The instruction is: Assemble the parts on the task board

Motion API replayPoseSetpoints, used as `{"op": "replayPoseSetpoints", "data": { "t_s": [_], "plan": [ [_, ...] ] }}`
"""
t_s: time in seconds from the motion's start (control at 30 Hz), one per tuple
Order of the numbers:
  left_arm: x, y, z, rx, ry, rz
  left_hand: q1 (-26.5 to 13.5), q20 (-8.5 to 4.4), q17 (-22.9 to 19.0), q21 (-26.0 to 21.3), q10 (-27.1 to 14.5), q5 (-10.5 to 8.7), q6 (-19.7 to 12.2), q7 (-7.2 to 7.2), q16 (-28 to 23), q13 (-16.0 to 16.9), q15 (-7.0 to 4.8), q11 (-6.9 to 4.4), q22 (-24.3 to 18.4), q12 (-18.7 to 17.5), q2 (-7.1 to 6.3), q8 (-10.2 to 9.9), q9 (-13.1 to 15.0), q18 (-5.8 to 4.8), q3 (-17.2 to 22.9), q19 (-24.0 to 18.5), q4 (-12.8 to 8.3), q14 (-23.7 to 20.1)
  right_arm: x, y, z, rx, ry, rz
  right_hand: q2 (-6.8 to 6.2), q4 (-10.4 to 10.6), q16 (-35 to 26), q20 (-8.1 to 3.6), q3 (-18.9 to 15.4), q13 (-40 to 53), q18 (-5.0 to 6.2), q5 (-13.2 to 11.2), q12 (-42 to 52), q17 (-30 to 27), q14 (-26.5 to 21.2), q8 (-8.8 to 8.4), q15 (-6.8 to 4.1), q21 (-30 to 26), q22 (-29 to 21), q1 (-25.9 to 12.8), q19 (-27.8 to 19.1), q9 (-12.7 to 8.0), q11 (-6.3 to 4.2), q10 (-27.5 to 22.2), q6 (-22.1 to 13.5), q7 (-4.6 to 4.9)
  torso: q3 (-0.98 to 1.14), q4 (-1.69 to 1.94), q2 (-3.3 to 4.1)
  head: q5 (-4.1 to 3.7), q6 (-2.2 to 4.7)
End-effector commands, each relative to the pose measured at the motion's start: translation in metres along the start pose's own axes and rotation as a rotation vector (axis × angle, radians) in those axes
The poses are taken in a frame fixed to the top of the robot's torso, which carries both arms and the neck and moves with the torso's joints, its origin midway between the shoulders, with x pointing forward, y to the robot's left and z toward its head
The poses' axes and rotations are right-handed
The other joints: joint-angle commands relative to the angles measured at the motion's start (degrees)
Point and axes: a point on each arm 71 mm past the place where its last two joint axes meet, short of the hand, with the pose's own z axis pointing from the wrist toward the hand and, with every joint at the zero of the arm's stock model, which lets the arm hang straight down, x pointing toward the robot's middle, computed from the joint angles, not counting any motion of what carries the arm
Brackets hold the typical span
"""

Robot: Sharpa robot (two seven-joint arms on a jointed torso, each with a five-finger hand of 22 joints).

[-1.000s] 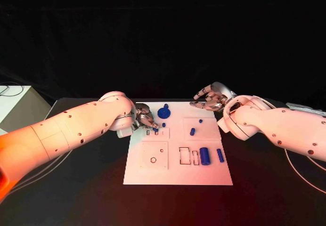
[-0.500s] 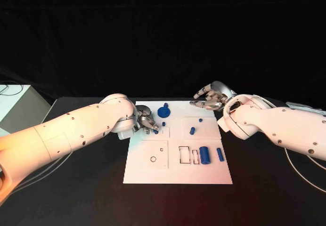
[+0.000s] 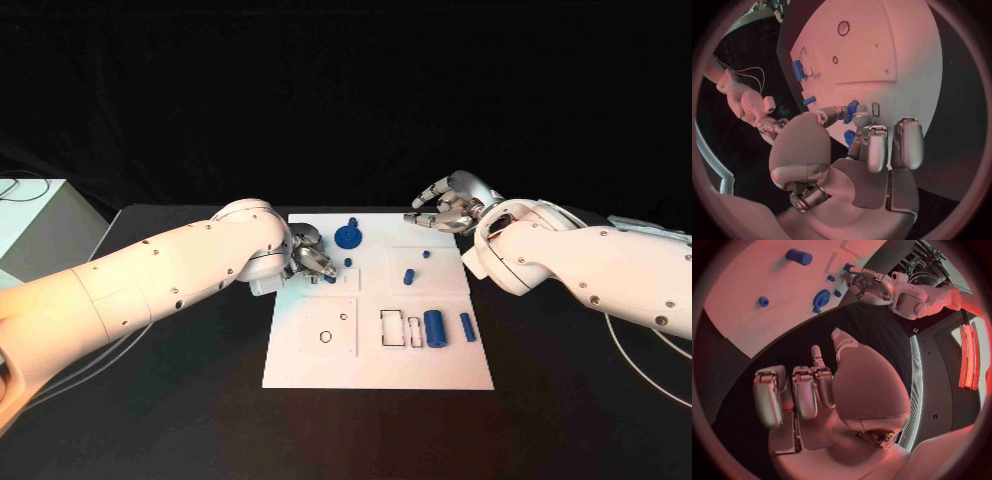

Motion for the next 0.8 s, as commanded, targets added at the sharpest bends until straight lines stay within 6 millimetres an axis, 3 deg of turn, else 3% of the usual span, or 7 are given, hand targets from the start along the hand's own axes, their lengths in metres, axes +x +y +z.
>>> {"op": "replayPoseSetpoints", "data": {
  "t_s": [0.03, 0.57, 0.8],
  "plan": [
    [0.0007, -0.0006, -0.0002, 0.000, -0.001, 0.017, 0.11, -0.19, 14.01, 0.32, 0.34, 0.09, 0.81, -0.59, 0.29, -0.04, -0.39, -0.11, 1.07, 0.02, 0.88, 0.37, 0.18, -0.65, 7.80, 0.39, -8.08, 5.43, 0.0000, 0.0007, -0.0003, -0.009, -0.001, -0.009, -0.03, 0.09, 0.24, 0.32, 0.24, 11.94, -0.75, 0.15, -0.19, 15.09, 6.08, 0.28, 0.37, 0.09, 14.89, -0.60, 5.89, 0.06, 0.36, 2.36, -0.39, 0.05, 0.03, -0.03, 0.02, 0.04, -0.07],
    [0.0044, -0.0030, 0.0017, 0.002, 0.007, 0.027, 0.01, -0.25, 14.19, 0.34, 0.54, -0.06, 0.90, -0.66, 0.38, 0.08, -0.47, -0.17, 1.15, 0.07, 0.83, 0.33, 0.21, -0.67, 7.43, 0.45, -7.99, 5.50, 0.0004, 0.0011, -0.0007, -0.010, 0.001, -0.009, -0.03, 0.10, 0.24, 0.32, 0.26, 11.91, -0.75, 0.27, -0.21, 15.09, 6.08, 0.33, 0.36, 0.08, 14.88, -0.69, 5.88, 0.07, 0.35, 2.34, -0.41, 0.05, 0.02, -0.07, 0.11, -0.05, -0.27],
    [0.0085, -0.0048, 0.0037, 0.004, 0.021, 0.028, -0.79, -0.43, 14.36, 0.26, 1.13, -0.54, 1.20, -1.15, 0.47, 0.19, -0.72, -0.51, 1.12, 0.10, 0.52, 0.00, 0.17, -0.67, 4.95, 0.44, -7.03, 5.57, 0.0006, 0.0013, -0.0007, -0.010, 0.002, -0.009, -0.04, 0.10, 0.24, 0.32, 0.27, 11.89, -0.74, 0.35, -0.23, 15.09, 6.08, 0.37, 0.36, 0.07, 14.88, -0.75, 5.87, 0.07, 0.35, 2.32, -0.41, 0.04, 0.02, 0.00, 0.05, -0.15, -0.45]
  ]
}}
